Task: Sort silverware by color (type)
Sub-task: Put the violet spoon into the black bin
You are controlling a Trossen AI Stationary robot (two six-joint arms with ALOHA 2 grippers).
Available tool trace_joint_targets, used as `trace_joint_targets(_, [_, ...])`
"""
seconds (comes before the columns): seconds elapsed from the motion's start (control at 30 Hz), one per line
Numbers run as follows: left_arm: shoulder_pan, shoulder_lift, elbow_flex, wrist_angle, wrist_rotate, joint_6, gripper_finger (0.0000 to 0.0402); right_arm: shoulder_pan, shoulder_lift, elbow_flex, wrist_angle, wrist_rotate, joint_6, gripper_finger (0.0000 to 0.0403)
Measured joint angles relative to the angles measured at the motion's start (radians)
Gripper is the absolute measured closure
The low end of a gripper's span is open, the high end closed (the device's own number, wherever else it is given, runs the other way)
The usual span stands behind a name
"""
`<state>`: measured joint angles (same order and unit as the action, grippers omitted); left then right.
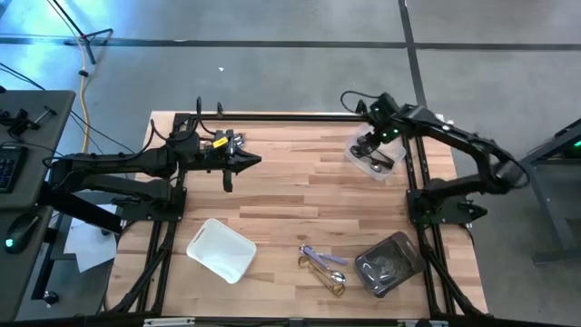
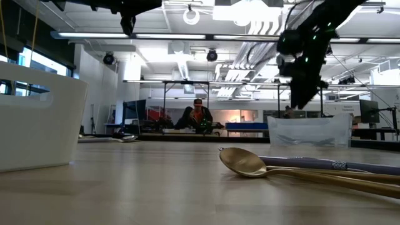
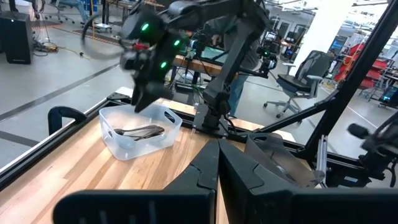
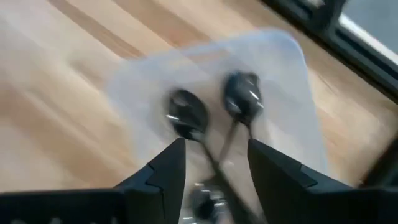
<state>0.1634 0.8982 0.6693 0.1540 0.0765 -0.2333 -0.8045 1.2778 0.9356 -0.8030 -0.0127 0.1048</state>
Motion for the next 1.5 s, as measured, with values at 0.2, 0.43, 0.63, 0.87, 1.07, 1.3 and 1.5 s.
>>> trace_joint_targets(0.2, [0.000, 0.000, 0.000, 0.000, -0.004, 0.000, 0.0401, 0.091, -0.178, -0.001, 0.137, -0.216, 0.113, 0.0247])
trace_joint_targets(0.43, [0.000, 0.000, 0.000, 0.000, -0.008, 0.000, 0.0401, 0.327, -0.219, -0.001, 0.502, -0.225, 0.159, 0.0247])
trace_joint_targets(0.63, [0.000, 0.000, 0.000, 0.000, -0.008, 0.000, 0.0401, 0.515, -0.136, -0.001, 0.769, -0.165, 0.141, 0.0247])
trace_joint_targets(0.87, [0.000, 0.000, 0.000, 0.000, -0.009, 0.000, 0.0401, 0.621, -0.014, -0.002, 0.985, -0.144, 0.133, 0.0247])
trace_joint_targets(1.07, [0.000, 0.000, 0.000, 0.000, -0.009, 0.000, 0.0401, 0.638, 0.007, -0.002, 1.110, -0.160, 0.027, 0.0247])
trace_joint_targets(1.3, [0.000, 0.000, 0.000, 0.000, -0.010, 0.000, 0.0401, 0.637, 0.007, -0.002, 1.091, -0.158, -0.027, 0.0247])
trace_joint_targets(1.5, [0.000, 0.000, 0.000, 0.000, -0.010, 0.000, 0.0401, 0.637, 0.007, -0.002, 1.071, -0.159, -0.008, 0.0263])
